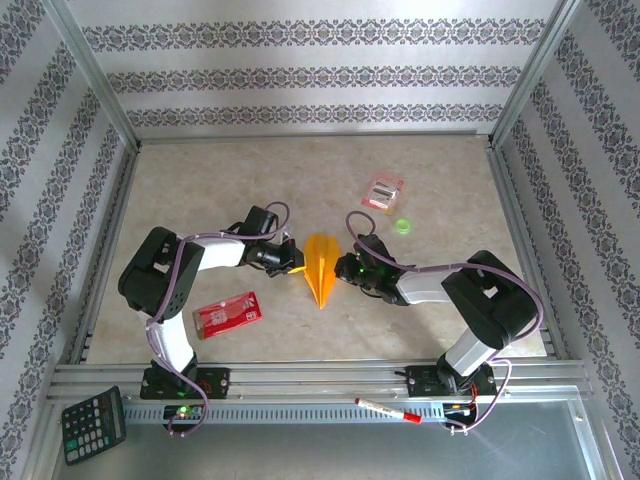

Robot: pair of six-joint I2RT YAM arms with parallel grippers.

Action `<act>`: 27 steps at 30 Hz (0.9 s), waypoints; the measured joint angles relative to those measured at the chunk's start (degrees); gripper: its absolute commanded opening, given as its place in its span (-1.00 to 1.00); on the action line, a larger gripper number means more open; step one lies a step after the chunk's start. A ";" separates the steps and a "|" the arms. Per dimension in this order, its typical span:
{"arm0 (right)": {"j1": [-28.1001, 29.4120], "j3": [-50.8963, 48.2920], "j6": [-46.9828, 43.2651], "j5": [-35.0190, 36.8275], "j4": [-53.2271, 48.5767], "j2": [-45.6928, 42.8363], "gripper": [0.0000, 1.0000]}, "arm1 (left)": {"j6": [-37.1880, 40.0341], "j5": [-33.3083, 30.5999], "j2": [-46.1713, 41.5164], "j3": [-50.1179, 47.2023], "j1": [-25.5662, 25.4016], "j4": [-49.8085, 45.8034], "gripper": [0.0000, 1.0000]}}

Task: Fold a paper plane with a square sheet of paper (pick it up from the middle)
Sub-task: Turn over a paper plane at the center of the table.

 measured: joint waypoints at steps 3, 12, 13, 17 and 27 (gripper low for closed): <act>0.00 0.00 -0.20 -0.22 0.20 0.00 -0.65 | -0.46 0.50 0.13 -0.11 0.02 0.28 -0.63; -1.49 -0.04 -0.46 -0.90 -0.04 -2.91 -0.40 | -0.68 0.81 -0.92 -0.52 0.07 1.05 -0.18; -1.57 -0.11 -0.50 -1.03 -0.07 -3.45 -0.39 | -0.63 0.79 -1.36 -0.59 0.07 1.05 -0.10; -2.64 -0.15 -1.07 -1.42 -0.66 -5.18 -0.36 | -0.44 0.57 -3.61 -0.79 0.33 1.05 0.00; -3.10 -0.33 -4.44 -1.64 -4.09 -9.44 -0.19 | 0.83 -0.87 -5.20 -0.81 1.92 0.37 0.02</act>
